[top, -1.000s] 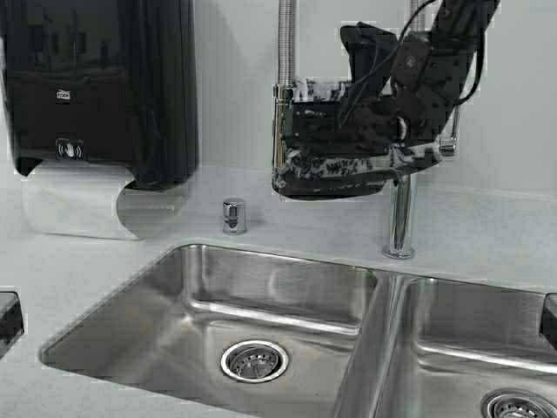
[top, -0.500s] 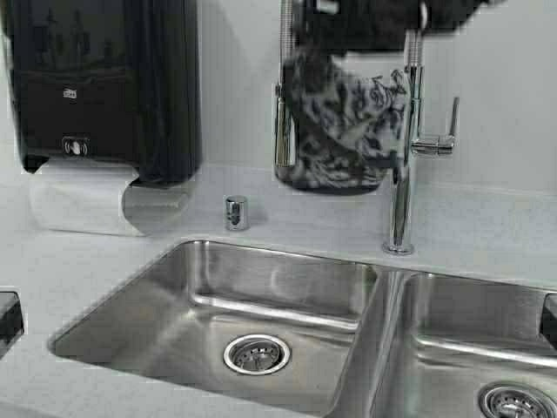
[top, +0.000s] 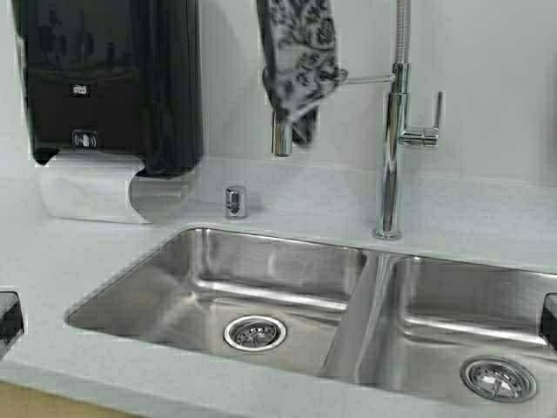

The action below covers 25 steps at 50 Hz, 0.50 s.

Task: Get the cloth and wipe up the spill under the wine glass

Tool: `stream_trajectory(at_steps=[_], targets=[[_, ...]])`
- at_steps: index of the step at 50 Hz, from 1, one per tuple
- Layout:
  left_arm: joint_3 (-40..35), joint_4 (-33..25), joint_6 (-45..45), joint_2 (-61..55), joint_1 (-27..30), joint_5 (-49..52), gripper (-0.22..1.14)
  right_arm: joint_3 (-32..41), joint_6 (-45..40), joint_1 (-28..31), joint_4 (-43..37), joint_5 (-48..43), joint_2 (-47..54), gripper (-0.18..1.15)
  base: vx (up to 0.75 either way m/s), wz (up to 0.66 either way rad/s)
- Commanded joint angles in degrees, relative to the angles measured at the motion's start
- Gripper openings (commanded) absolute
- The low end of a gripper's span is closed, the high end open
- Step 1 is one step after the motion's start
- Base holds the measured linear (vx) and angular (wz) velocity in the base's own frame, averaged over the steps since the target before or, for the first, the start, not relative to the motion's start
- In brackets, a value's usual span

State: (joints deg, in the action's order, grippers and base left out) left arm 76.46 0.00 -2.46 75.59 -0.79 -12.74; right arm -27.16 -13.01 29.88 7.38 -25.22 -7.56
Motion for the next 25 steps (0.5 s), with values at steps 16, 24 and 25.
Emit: stream_trajectory(at_steps=[16, 24, 25], targets=[[-0.62, -0.18, -0.44, -0.88, 0.09, 0.35, 0.02, 1.32, 0.09, 2.29, 0.44, 7.12, -10.63, 0.06, -0.13, 0.05], [-0.62, -1.14, -0.44, -0.53, 0.00, 0.35, 0.02, 0.53, 0.09, 3.52, 0.44, 9.58, -12.66, 0.06, -0.12, 0.16], [-0.62, -1.23, -0.44, -0.53, 0.00, 0.35, 0.02, 0.26, 0.09, 3.52, 0.44, 9.67, -12.83, 0.06, -0.13, 0.19]])
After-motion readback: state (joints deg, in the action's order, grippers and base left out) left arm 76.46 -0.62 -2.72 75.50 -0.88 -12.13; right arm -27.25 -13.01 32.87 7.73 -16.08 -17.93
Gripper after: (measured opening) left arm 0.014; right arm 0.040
